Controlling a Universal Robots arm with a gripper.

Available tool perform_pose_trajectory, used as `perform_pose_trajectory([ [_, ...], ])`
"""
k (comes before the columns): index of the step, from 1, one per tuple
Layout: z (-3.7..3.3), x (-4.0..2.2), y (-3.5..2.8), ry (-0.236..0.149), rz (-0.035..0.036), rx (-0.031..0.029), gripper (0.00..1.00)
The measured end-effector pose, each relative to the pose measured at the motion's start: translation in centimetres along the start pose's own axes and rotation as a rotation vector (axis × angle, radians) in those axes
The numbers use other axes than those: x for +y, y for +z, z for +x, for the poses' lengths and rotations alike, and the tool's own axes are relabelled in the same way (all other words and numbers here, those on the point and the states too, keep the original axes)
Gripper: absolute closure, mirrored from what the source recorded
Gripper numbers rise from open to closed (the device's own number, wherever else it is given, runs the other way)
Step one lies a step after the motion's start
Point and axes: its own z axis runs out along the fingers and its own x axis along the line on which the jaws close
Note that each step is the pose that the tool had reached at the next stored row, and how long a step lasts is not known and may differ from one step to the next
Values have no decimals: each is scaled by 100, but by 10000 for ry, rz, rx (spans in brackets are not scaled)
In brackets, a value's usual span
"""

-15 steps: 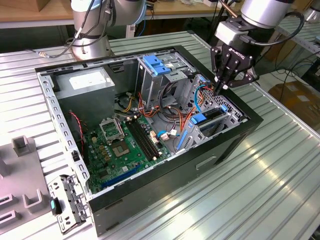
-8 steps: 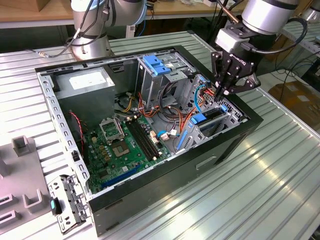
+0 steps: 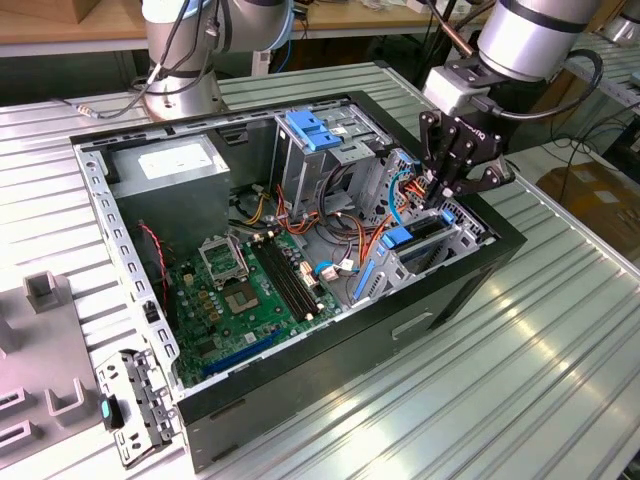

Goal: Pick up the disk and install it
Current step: 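Insert the first disk wire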

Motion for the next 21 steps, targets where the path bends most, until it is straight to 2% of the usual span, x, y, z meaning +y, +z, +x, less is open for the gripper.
perform_pose_trajectory([
  [3,39,8,16,3,0,-3,83],
  [13,64,55,62,0,0,0,83],
  [17,65,57,74,244,-2,1,83],
  [21,74,57,90,263,-2,-1,83],
])
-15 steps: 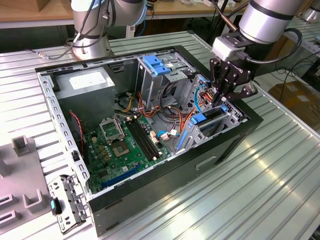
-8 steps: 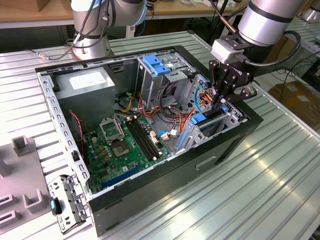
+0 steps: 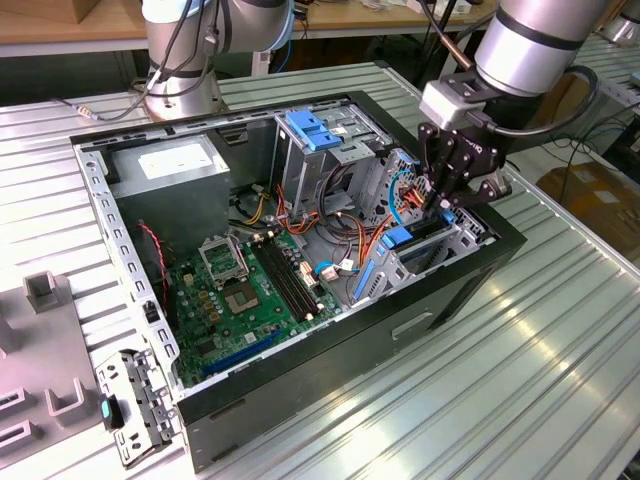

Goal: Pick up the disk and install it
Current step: 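Insert the first disk wire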

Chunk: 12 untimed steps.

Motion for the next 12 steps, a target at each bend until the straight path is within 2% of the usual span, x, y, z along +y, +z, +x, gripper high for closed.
perform_pose_trajectory([
  [12,17,-1,36,0,0,3,83],
])
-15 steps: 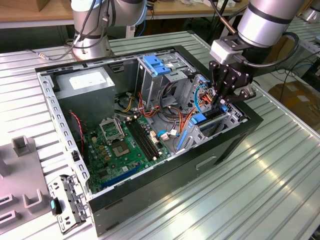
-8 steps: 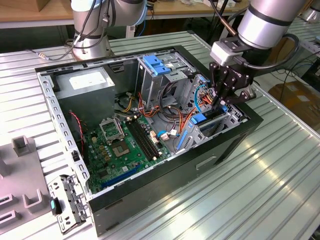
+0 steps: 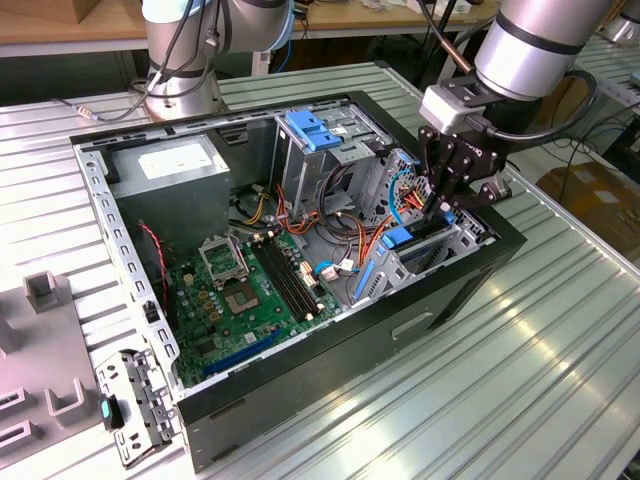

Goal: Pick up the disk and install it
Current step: 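Insert the first disk wire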

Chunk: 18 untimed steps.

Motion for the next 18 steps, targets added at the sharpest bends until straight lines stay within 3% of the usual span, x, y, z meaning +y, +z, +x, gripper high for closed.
perform_pose_trajectory([
  [16,0,0,30,0,0,-2,83],
  [18,0,0,10,0,1,-3,76],
])
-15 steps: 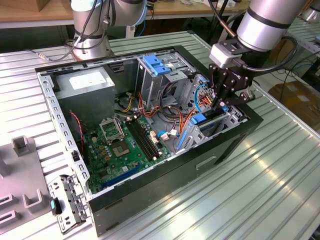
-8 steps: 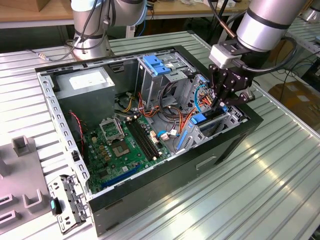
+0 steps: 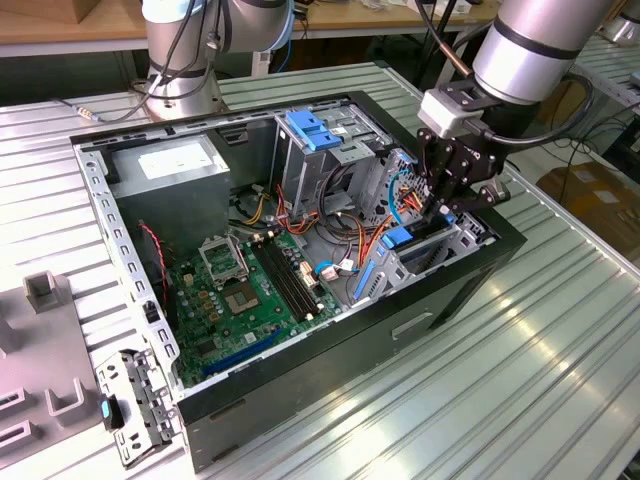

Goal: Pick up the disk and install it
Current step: 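Insert the first disk wire, then insert the second disk wire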

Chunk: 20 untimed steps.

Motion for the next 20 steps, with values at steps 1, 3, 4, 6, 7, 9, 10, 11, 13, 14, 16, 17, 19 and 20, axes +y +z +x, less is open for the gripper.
perform_pose_trajectory([
  [1,0,0,-37,0,0,1,76],
  [3,1,-1,-93,0,0,2,76],
  [4,1,0,-98,0,0,-1,76],
  [6,1,-1,-101,0,0,1,77],
  [7,1,0,-102,0,0,1,84],
  [9,1,-1,-103,0,0,1,89],
  [10,1,-1,-103,0,0,1,89],
  [11,1,0,-104,0,0,1,89],
  [13,1,-1,-105,0,0,2,89],
  [14,1,0,-105,0,0,1,89],
  [16,1,-1,-106,0,-1,1,89],
  [17,1,-1,-107,0,0,1,89],
  [19,1,-1,-107,0,0,1,89],
  [20,1,-1,-108,0,0,1,89],
])
